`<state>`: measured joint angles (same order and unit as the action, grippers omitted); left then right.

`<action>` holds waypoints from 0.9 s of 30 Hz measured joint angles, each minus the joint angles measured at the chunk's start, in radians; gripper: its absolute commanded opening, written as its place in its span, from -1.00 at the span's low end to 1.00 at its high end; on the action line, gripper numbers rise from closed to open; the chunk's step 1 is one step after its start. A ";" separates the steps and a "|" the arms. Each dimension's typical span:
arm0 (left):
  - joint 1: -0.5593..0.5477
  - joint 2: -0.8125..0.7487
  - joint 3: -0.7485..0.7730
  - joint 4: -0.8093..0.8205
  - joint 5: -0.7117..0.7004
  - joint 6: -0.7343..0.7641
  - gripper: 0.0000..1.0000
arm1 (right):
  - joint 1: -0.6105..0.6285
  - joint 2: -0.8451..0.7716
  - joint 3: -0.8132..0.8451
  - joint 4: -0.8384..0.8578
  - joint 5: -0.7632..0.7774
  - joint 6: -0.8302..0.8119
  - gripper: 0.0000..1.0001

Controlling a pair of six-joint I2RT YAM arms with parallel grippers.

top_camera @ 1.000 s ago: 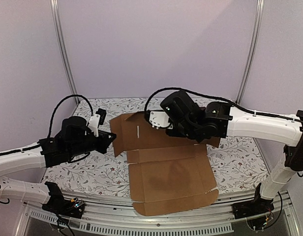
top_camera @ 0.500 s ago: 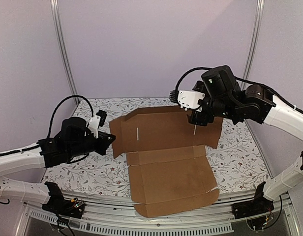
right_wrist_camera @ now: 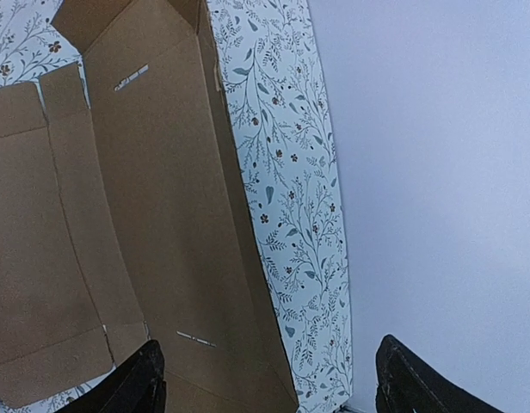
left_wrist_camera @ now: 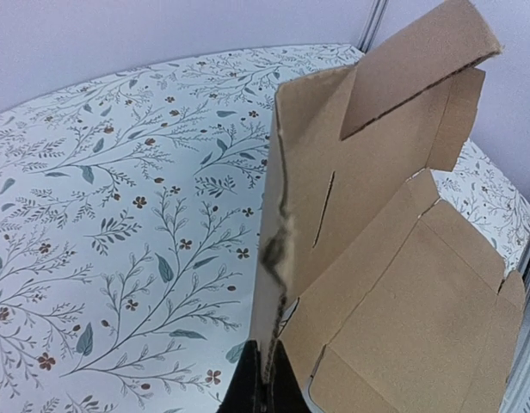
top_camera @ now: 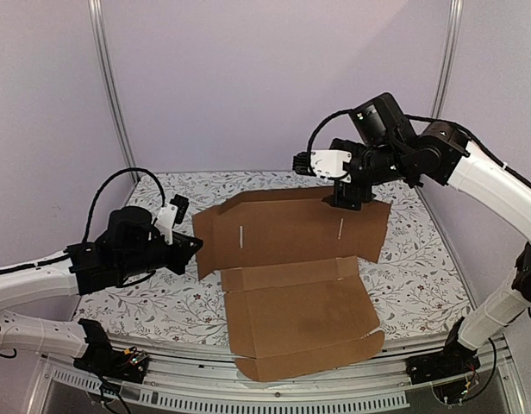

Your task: Fold the paper box

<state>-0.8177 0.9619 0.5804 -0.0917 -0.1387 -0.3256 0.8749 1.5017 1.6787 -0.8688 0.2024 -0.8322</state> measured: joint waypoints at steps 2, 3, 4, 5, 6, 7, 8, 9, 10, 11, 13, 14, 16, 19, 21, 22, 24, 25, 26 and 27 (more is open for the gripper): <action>0.000 0.000 0.000 0.000 0.000 0.001 -1.00 | -0.006 0.032 0.023 -0.019 -0.019 -0.009 0.58; 0.000 0.000 0.000 0.000 0.000 0.002 -1.00 | -0.007 0.047 0.036 -0.030 -0.025 -0.011 0.56; 0.000 0.000 0.000 0.000 0.000 0.002 -1.00 | -0.009 0.065 0.052 -0.040 -0.030 -0.013 0.54; 0.000 0.000 0.000 0.000 0.000 0.002 -1.00 | -0.010 0.081 0.065 -0.047 -0.033 -0.017 0.52; -0.001 0.000 0.000 -0.001 0.000 0.003 -1.00 | -0.011 0.097 0.077 -0.053 -0.034 -0.019 0.50; -0.001 0.000 0.000 -0.001 0.000 0.003 -1.00 | -0.011 0.111 0.089 -0.059 -0.033 -0.023 0.47; -0.001 0.000 0.000 -0.001 0.000 0.004 -1.00 | -0.013 0.125 0.103 -0.065 -0.033 -0.026 0.45; -0.001 0.000 0.000 -0.002 0.000 0.004 -1.00 | -0.013 0.136 0.112 -0.069 -0.032 -0.028 0.42; -0.001 0.000 0.000 -0.002 0.000 0.004 -1.00 | -0.014 0.151 0.126 -0.074 -0.032 -0.032 0.39; -0.002 0.000 0.000 -0.002 0.000 0.004 -1.00 | -0.014 0.162 0.135 -0.077 -0.032 -0.036 0.33; -0.003 0.000 0.000 -0.003 0.000 0.004 -1.00 | -0.019 0.188 0.156 -0.085 -0.031 -0.042 0.24; -0.003 0.000 0.000 -0.003 0.000 0.004 -1.00 | -0.021 0.198 0.165 -0.090 -0.030 -0.047 0.20; -0.003 0.000 0.000 -0.004 0.000 0.004 -1.00 | -0.027 0.220 0.183 -0.097 -0.031 -0.050 0.13; -0.005 0.000 0.001 -0.004 0.000 0.004 -1.00 | -0.038 0.251 0.208 -0.108 -0.034 -0.048 0.04; -0.006 0.000 0.002 -0.005 0.000 0.004 -1.00 | -0.043 0.263 0.216 -0.111 -0.039 -0.049 -0.04; -0.006 0.000 0.003 -0.005 0.000 0.004 -1.00 | -0.046 0.268 0.217 -0.112 -0.043 -0.049 -0.06; -0.007 0.000 0.004 -0.007 0.000 0.004 -1.00 | -0.053 0.277 0.221 -0.114 -0.053 -0.047 -0.10; -0.008 0.000 0.005 -0.008 0.001 0.004 -1.00 | -0.058 0.280 0.222 -0.116 -0.059 -0.046 -0.12; -0.008 0.000 0.006 -0.010 0.001 0.004 -1.00 | -0.061 0.283 0.223 -0.117 -0.063 -0.045 -0.16; -0.008 0.000 0.006 -0.011 0.001 0.004 -1.00 | -0.066 0.286 0.224 -0.119 -0.067 -0.044 -0.20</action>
<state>-0.8257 0.9615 0.5869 -0.1028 -0.1375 -0.3218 0.8093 1.7878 1.9026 -0.9874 0.1352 -0.8764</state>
